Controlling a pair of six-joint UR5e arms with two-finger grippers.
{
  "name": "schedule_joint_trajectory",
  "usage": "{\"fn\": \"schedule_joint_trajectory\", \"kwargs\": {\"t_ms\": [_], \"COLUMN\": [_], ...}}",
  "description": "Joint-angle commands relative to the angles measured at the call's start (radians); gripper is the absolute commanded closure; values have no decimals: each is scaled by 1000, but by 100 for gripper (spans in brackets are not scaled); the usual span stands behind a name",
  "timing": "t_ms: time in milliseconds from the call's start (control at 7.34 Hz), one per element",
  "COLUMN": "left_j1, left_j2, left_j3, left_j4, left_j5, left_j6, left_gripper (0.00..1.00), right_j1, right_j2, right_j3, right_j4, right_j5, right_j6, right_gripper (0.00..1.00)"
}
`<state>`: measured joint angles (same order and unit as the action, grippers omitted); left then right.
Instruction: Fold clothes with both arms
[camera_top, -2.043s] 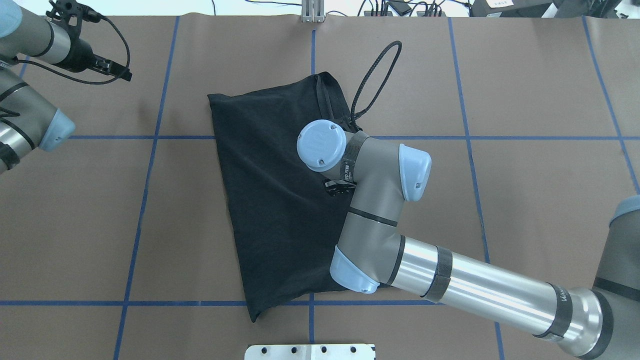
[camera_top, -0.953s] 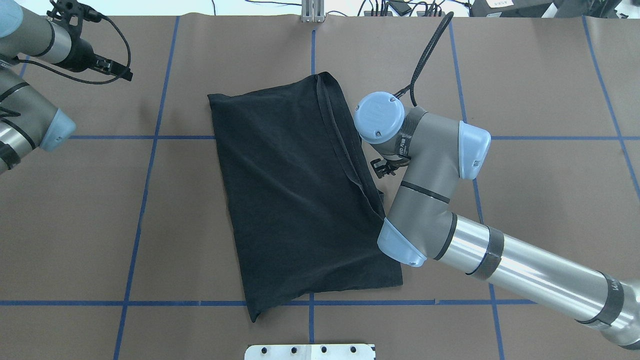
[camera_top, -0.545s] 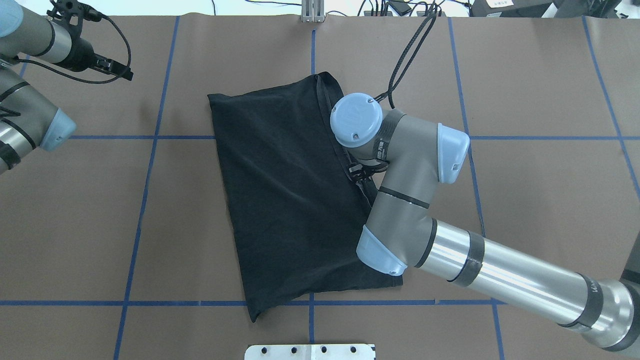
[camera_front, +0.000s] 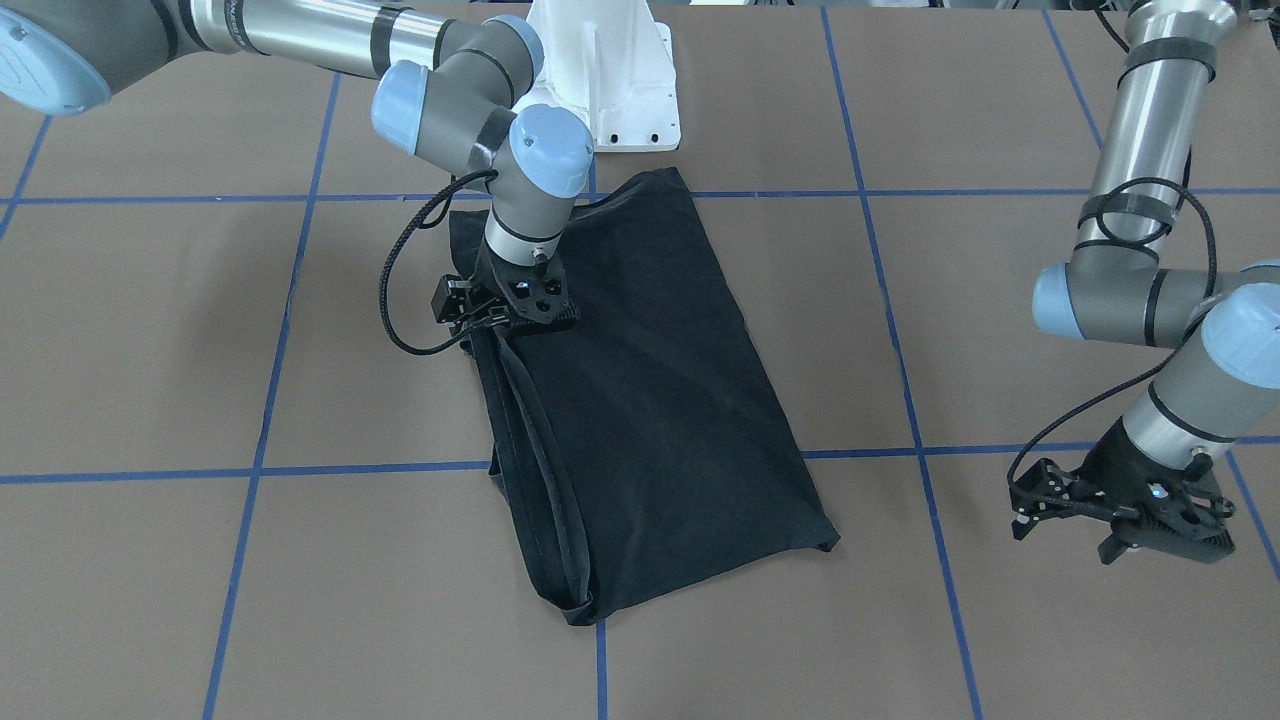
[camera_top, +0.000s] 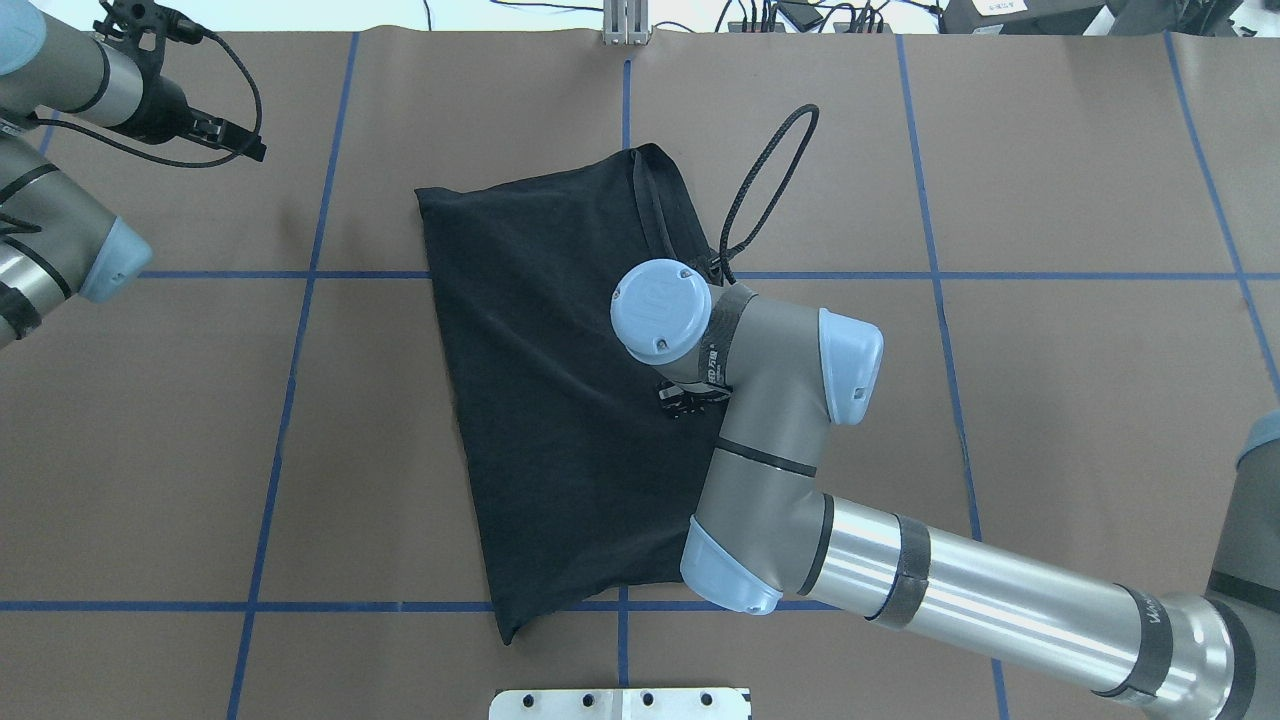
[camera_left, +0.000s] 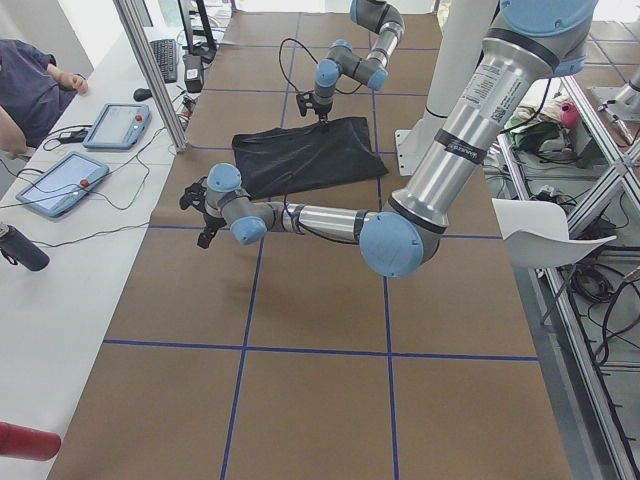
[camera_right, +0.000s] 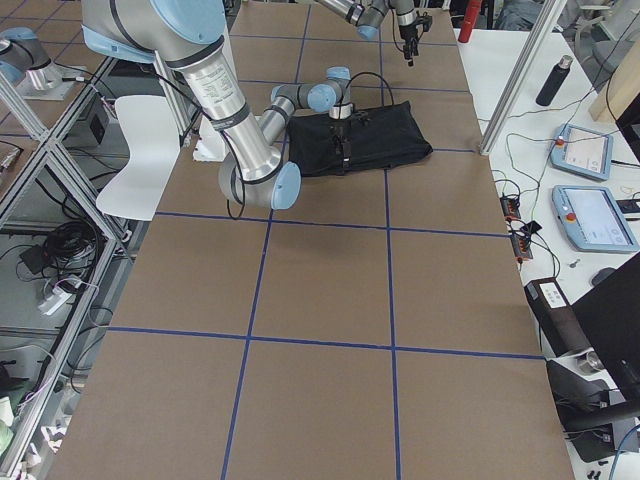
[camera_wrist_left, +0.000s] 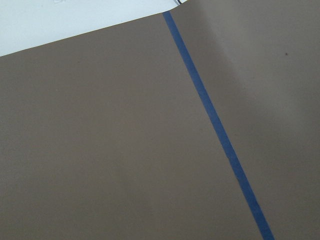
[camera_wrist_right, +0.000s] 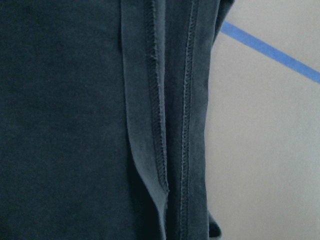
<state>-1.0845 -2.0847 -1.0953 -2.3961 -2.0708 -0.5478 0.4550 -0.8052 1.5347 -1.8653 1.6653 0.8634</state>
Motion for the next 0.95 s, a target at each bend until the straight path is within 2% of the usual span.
{"fn": "schedule_joint_trajectory", "kwargs": {"t_ms": [0, 409, 817], "left_j1": [2, 2, 2], "left_j2": [0, 0, -1], "left_j3": [0, 0, 0], "left_j4": [0, 0, 0], "left_j5": [0, 0, 0], "left_j6": [0, 0, 0], "left_gripper": [0, 0, 0], "right_j1": [26, 79, 115], "right_j2": [0, -9, -61], "right_j3": [-22, -25, -10], "right_j4": [0, 0, 0], "right_j5": [-4, -13, -15], "right_j6": [-23, -92, -109], "right_gripper": [0, 0, 0]}}
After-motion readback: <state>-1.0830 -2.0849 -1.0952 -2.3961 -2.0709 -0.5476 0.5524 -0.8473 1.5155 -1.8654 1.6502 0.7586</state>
